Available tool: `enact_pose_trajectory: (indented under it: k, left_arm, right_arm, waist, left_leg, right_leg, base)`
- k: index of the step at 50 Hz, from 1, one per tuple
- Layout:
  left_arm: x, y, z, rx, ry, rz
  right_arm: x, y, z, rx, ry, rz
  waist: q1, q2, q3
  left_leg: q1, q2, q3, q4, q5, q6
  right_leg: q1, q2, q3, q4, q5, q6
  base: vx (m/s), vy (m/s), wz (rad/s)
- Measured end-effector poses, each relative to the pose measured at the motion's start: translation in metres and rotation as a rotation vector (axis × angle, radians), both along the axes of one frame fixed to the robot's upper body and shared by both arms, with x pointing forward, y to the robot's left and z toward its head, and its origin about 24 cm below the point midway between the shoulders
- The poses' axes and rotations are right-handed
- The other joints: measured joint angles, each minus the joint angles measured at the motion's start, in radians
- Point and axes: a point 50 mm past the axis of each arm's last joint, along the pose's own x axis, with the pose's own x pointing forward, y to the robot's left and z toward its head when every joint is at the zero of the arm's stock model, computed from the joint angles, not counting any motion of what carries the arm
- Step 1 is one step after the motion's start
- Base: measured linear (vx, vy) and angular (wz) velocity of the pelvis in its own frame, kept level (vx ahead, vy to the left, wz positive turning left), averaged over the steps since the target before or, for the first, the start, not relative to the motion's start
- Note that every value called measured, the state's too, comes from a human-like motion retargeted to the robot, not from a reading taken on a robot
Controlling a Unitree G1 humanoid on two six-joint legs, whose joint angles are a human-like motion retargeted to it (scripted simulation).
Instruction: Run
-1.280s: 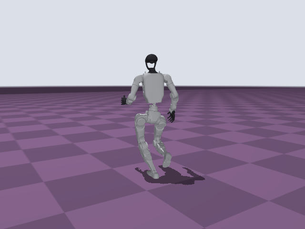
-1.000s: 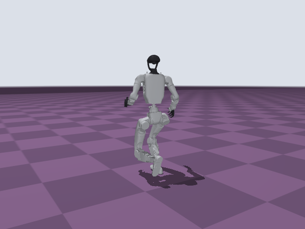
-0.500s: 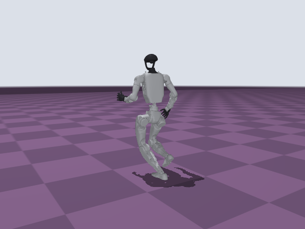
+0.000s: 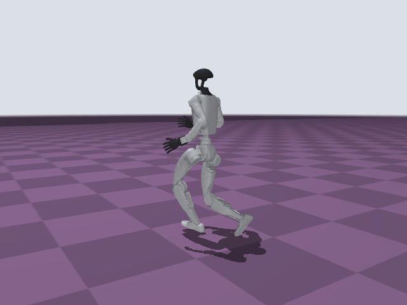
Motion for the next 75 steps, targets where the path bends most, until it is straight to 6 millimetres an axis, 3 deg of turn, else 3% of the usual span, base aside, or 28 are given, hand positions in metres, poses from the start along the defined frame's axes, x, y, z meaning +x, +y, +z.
enact_pose_trajectory:
  k: [3,5,7,10,13,16,18,20,23,25,28,32,35,39,43,45,47,50,52,55,57,59,61,63,66,70,73,75]
  left_arm:
    - [0.027,-0.007,0.011,0.009,-0.117,0.015]
    - [0.060,-0.009,0.028,0.055,-0.241,0.020]
    - [0.112,-0.011,0.059,0.133,-0.411,0.029]
    - [0.153,-0.018,0.105,0.132,-0.624,0.042]
    - [0.157,-0.029,0.128,0.098,-0.756,-0.015]
    - [0.145,-0.045,0.126,0.065,-0.781,-0.120]
    - [0.135,-0.051,0.115,0.049,-0.728,-0.170]
    - [0.121,-0.049,0.092,0.047,-0.611,-0.175]
    - [0.095,-0.031,0.050,0.073,-0.368,-0.112]
    - [0.070,-0.017,0.027,0.077,-0.222,-0.057]
    - [0.027,0.001,0.013,0.082,-0.085,-0.043]
    - [-0.008,0.014,0.006,0.064,0.009,-0.024]
    - [-0.011,0.012,0.004,0.044,0.010,0.020]
    - [0.027,0.002,0.020,0.082,-0.152,0.024]
    - [0.117,-0.011,0.067,0.193,-0.466,0.021]
    - [0.143,-0.019,0.098,0.176,-0.615,0.024]
    - [0.150,-0.027,0.121,0.142,-0.730,-0.001]
    - [0.146,-0.046,0.135,0.095,-0.834,-0.108]
    - [0.139,-0.058,0.135,0.065,-0.840,-0.191]
    - [0.128,-0.065,0.117,0.033,-0.751,-0.241]
    - [0.117,-0.060,0.090,0.041,-0.602,-0.228]
    - [0.103,-0.049,0.060,0.066,-0.431,-0.187]
    - [0.084,-0.034,0.037,0.069,-0.295,-0.141]
    - [0.055,-0.019,0.024,0.057,-0.194,-0.109]
    - [0.019,0.001,0.017,0.065,-0.102,-0.068]
    - [-0.004,0.010,0.013,0.068,-0.040,-0.009]
    - [0.006,0.006,0.016,0.092,-0.085,-0.002]
    - [0.029,0.003,0.024,0.139,-0.168,0.003]
  right_arm:
    - [-0.024,0.000,-0.043,-0.020,0.200,-0.015]
    - [-0.048,-0.006,-0.081,-0.055,0.388,-0.070]
    - [-0.067,-0.016,-0.115,-0.089,0.559,-0.152]
    - [-0.117,-0.041,-0.151,-0.094,0.792,-0.243]
    - [-0.157,-0.062,-0.157,-0.055,0.895,-0.319]
    - [-0.172,-0.073,-0.150,-0.001,0.876,-0.407]
    - [-0.161,-0.076,-0.140,0.027,0.795,-0.453]
    - [-0.134,-0.074,-0.127,0.043,0.675,-0.460]
    - [-0.058,-0.069,-0.087,0.010,0.400,-0.429]
    - [-0.008,-0.059,-0.045,-0.013,0.190,-0.383]
    - [0.021,-0.035,0.008,0.032,-0.036,-0.260]
    - [0.013,-0.005,0.032,0.126,-0.135,-0.059]
    - [0.001,0.007,0.023,0.144,-0.099,0.019]
    - [-0.020,0.011,-0.027,0.080,0.123,-0.004]
    - [-0.049,0.001,-0.097,-0.024,0.440,-0.122]
    - [-0.076,-0.016,-0.121,-0.036,0.575,-0.172]
    - [-0.105,-0.034,-0.131,-0.022,0.662,-0.214]
    - [-0.142,-0.054,-0.135,0.010,0.743,-0.282]
    - [-0.152,-0.061,-0.132,0.036,0.740,-0.344]
    - [-0.141,-0.061,-0.124,0.056,0.666,-0.383]
    - [-0.112,-0.056,-0.114,0.056,0.576,-0.379]
    - [-0.066,-0.046,-0.097,0.037,0.448,-0.345]
    - [-0.016,-0.030,-0.065,0.034,0.277,-0.280]
    - [0.010,-0.015,-0.030,0.067,0.123,-0.199]
    - [0.017,0.004,0.007,0.153,-0.026,-0.073]
    - [0.005,0.021,0.020,0.225,-0.083,0.055]
    - [-0.006,0.028,0.003,0.204,-0.017,0.072]
    - [-0.014,0.028,-0.023,0.152,0.095,0.039]
  waist:
    - [-0.063,-0.012,0.011]
    - [-0.119,-0.020,0.038]
    - [-0.198,-0.054,0.054]
    - [-0.266,-0.017,0.055]
    - [-0.276,0.141,0.068]
    - [-0.267,0.256,0.053]
    - [-0.234,0.302,0.048]
    - [-0.186,0.308,0.057]
    - [-0.082,0.299,0.098]
    - [-0.003,0.292,0.093]
    - [0.030,0.174,0.075]
    - [0.042,0.030,0.027]
    - [-0.001,-0.033,-0.006]
    - [-0.071,-0.050,0.014]
    - [-0.196,-0.065,0.045]
    - [-0.243,-0.029,0.039]
    - [-0.256,0.068,0.045]
    - [-0.272,0.219,0.028]
    - [-0.248,0.290,0.012]
    - [-0.197,0.325,0.016]
    - [-0.146,0.315,0.044]
    - [-0.075,0.306,0.072]
    - [-0.006,0.290,0.072]
    - [0.025,0.220,0.065]
    - [0.048,0.072,0.045]
    - [0.022,-0.048,-0.004]
    - [-0.023,-0.064,0.003]
    - [-0.067,-0.069,0.027]
  left_leg:
    - [0.045,-0.066,-0.014,0.117,-0.101,0.090]
    - [0.107,-0.090,-0.041,0.207,-0.227,0.146]
    - [0.180,-0.134,-0.073,0.143,-0.250,0.146]
    - [0.414,-0.173,-0.122,-0.009,-0.250,0.146]
    - [0.649,-0.014,-0.165,-0.043,-0.133,0.008]
    - [0.699,0.166,-0.193,0.092,0.160,-0.146]
    - [0.672,0.263,-0.204,0.261,0.278,-0.175]
    - [0.632,0.335,-0.193,0.472,0.294,-0.143]
    - [0.428,0.464,-0.207,0.837,0.131,-0.019]
    - [0.212,0.517,-0.227,0.967,0.010,0.061]
    - [0.018,0.386,-0.151,0.794,-0.060,0.112]
    - [-0.048,0.139,-0.041,0.240,-0.022,0.031]
    - [-0.021,-0.040,-0.023,-0.056,0.000,0.002]
    - [0.010,-0.108,-0.036,0.164,-0.144,0.124]
    - [0.159,-0.149,-0.099,0.166,-0.250,0.146]
    - [0.331,-0.171,-0.129,0.057,-0.250,0.146]
    - [0.520,-0.097,-0.162,-0.018,-0.189,0.074]
    - [0.665,0.095,-0.195,0.010,0.068,-0.114]
    - [0.659,0.205,-0.206,0.135,0.230,-0.178]
    - [0.626,0.320,-0.195,0.401,0.274,-0.148]
    - [0.558,0.391,-0.186,0.621,0.172,-0.075]
    - [0.404,0.464,-0.189,0.817,0.030,0.017]
    - [0.192,0.490,-0.198,0.883,-0.083,0.085]
    - [0.056,0.398,-0.162,0.776,-0.134,0.113]
    - [-0.022,0.183,-0.070,0.374,-0.106,0.071]
    - [-0.031,-0.072,-0.039,-0.110,-0.017,0.001]
    - [-0.039,-0.128,-0.038,0.067,-0.087,0.089]
    - [-0.009,-0.141,-0.056,0.220,-0.198,0.146]
  right_leg:
    - [-0.028,-0.087,-0.011,0.265,-0.027,-0.038]
    - [-0.115,-0.147,-0.012,0.482,-0.104,-0.099]
    - [-0.323,-0.209,0.032,0.638,-0.181,-0.152]
    - [-0.572,-0.185,0.099,0.656,-0.293,-0.205]
    - [-0.633,0.004,-0.013,0.355,-0.365,-0.234]
    - [-0.623,0.203,-0.077,-0.014,-0.366,-0.223]
    - [-0.598,0.293,-0.101,-0.116,-0.368,-0.248]
    - [-0.569,0.337,-0.108,-0.053,-0.431,-0.314]
    - [-0.484,0.391,-0.101,0.015,-0.562,-0.409]
    - [-0.404,0.423,-0.072,-0.044,-0.572,-0.413]
    - [-0.195,0.307,0.005,-0.102,-0.527,-0.301]
    - [-0.020,0.109,0.028,-0.126,-0.195,-0.077]
    - [0.013,-0.015,0.027,-0.013,-0.034,0.000]
    - [-0.025,-0.129,0.009,0.333,-0.086,-0.055]
    - [-0.357,-0.218,0.046,0.635,-0.238,-0.182]
    - [-0.517,-0.197,0.078,0.622,-0.313,-0.211]
    - [-0.585,-0.088,0.028,0.454,-0.353,-0.225]
    - [-0.618,0.123,-0.069,0.051,-0.370,-0.213]
    - [-0.614,0.247,-0.092,-0.168,-0.355,-0.210]
    - [-0.597,0.334,-0.105,-0.149,-0.396,-0.274]
    - [-0.554,0.359,-0.100,-0.030,-0.502,-0.354]
    - [-0.489,0.389,-0.084,0.004,-0.572,-0.402]
    - [-0.398,0.407,-0.048,-0.052,-0.572,-0.396]
    - [-0.254,0.339,0.004,-0.075,-0.568,-0.334]
    - [-0.061,0.158,0.046,-0.120,-0.374,-0.164]
    - [0.014,-0.023,0.051,-0.031,-0.081,-0.004]
    - [0.012,-0.098,0.042,0.201,-0.094,-0.024]
    - [-0.053,-0.154,0.027,0.408,-0.165,-0.081]
  base:
    - [-0.06,0.03,0.53]
    - [-0.08,-0.06,0.44]
    - [-0.13,-0.07,0.81]
    - [0.05,0.10,-0.01]
    - [0.19,0.01,-0.44]
    - [0.04,-0.14,0.13]
    - [-0.08,-0.09,0.12]
    - [-0.09,-0.06,0.08]
    - [-0.09,-0.08,0.01]
    - [-0.07,-0.04,0.06]
    - [0.09,0.07,1.26]
    - [0.09,0.12,1.27]
    - [-0.03,0.08,0.92]
    - [-0.07,0.00,0.29]
    - [-0.10,-0.05,0.39]
    - [0.06,0.12,-0.18]
    - [0.18,0.05,-0.69]
    - [0.11,-0.11,-0.21]
    - [-0.04,-0.11,0.05]
    - [-0.09,-0.06,0.09]
    - [-0.07,-0.05,0.15]
    - [-0.11,-0.05,-0.03]
    - [-0.06,0.00,0.25]
    - [0.11,0.08,1.26]
    - [0.14,0.10,1.49]
    - [-0.01,0.08,0.94]
    - [-0.07,0.02,0.27]
    - [-0.08,-0.06,0.12]
